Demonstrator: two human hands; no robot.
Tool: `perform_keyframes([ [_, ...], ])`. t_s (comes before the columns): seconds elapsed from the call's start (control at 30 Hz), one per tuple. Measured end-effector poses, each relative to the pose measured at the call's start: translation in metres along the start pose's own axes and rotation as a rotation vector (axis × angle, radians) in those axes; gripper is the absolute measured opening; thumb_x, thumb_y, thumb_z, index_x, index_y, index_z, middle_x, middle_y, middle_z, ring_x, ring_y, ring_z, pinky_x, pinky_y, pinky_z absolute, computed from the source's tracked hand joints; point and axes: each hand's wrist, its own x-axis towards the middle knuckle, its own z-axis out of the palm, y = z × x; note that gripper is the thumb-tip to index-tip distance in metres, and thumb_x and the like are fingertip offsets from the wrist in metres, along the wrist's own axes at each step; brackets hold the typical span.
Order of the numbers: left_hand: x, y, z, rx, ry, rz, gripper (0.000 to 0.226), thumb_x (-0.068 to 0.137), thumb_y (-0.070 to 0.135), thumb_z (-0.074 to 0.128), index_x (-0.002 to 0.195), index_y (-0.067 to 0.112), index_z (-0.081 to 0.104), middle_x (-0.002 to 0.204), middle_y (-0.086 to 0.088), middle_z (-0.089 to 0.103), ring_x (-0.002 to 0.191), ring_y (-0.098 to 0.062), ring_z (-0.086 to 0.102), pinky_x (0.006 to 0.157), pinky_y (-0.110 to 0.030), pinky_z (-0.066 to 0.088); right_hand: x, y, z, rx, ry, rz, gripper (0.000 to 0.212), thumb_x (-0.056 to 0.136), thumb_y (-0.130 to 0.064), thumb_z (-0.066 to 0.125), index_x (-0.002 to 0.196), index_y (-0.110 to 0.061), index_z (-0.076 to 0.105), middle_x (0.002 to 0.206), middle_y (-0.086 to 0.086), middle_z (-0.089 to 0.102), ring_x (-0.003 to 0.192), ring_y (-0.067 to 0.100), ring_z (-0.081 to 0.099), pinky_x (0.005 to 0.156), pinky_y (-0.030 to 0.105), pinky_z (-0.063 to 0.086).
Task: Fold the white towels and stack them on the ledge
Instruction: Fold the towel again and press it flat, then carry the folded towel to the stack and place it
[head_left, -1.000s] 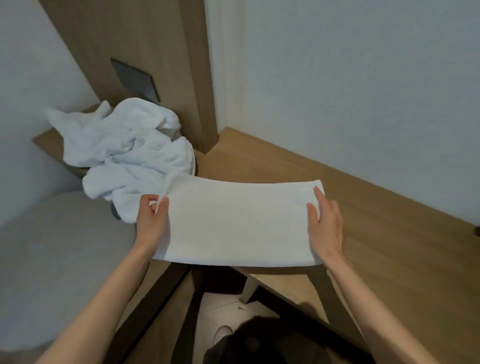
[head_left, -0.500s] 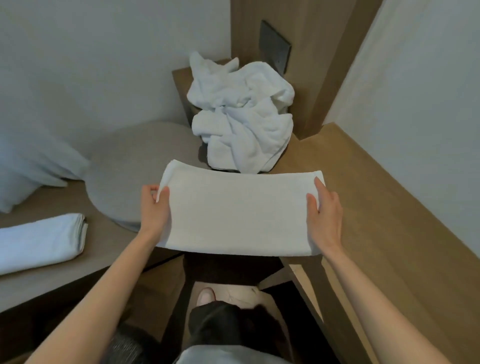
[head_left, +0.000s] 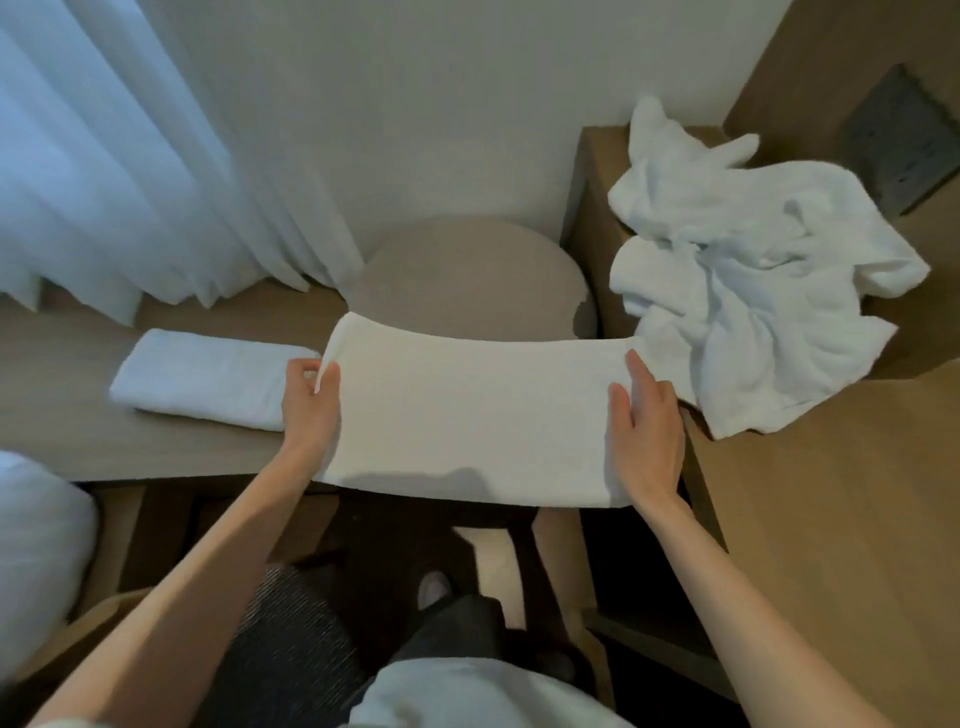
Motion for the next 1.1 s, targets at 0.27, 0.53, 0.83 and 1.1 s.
perform_keyframes([
  [0.27, 0.084, -0.028, -0.071, 0.017, 0.134, -0.123, 0.024, 0.099, 0.035, 0.042, 0.114, 0.017, 0.04, 0.108, -0.005, 0.048, 0.087, -0.015, 0.047, 0.068, -0.026, 0.036, 0.041, -0.091, 0.086, 0.027, -0.118, -0.13, 0.046, 0.102, -0.032, 0.039, 0.147, -0.026, 0.033, 0.129, 0.004, 0.049, 0.106, 0.011, 0.05, 0.082, 0.022, 0.034],
  [0.53, 0.15, -0.058, -0.125, -0.072, 0.235, -0.233, 0.024, 0.097, 0.043, 0.045, 0.108, 0.022, 0.04, 0.109, -0.004, 0.052, 0.093, -0.018, 0.052, 0.076, -0.033, 0.04, 0.087, -0.152, 0.18, 0.097, -0.256, -0.168, 0.045, 0.101, -0.03, 0.042, 0.146, -0.024, 0.037, 0.132, 0.002, 0.049, 0.108, 0.003, 0.043, 0.09, 0.022, 0.032],
  [0.83, 0.23, -0.081, -0.166, -0.079, 0.378, -0.336, 0.024, 0.096, 0.04, 0.05, 0.107, 0.019, 0.048, 0.107, -0.006, 0.058, 0.094, -0.024, 0.056, 0.084, -0.041, 0.046, 0.131, -0.198, 0.285, 0.196, -0.459, -0.154, 0.04, 0.099, -0.028, 0.048, 0.138, -0.026, 0.047, 0.136, 0.0, 0.05, 0.122, 0.015, 0.047, 0.093, 0.024, 0.034],
  [1.1, 0.302, -0.12, -0.208, -0.01, 0.491, -0.342, 0.027, 0.096, 0.025, 0.053, 0.115, 0.005, 0.057, 0.089, 0.0, 0.056, 0.069, -0.003, 0.048, 0.054, -0.006, 0.038, 0.124, -0.238, 0.378, 0.187, -0.597, -0.101, 0.036, 0.098, -0.029, 0.049, 0.134, -0.025, 0.047, 0.137, -0.002, 0.048, 0.124, 0.016, 0.044, 0.097, 0.025, 0.03],
])
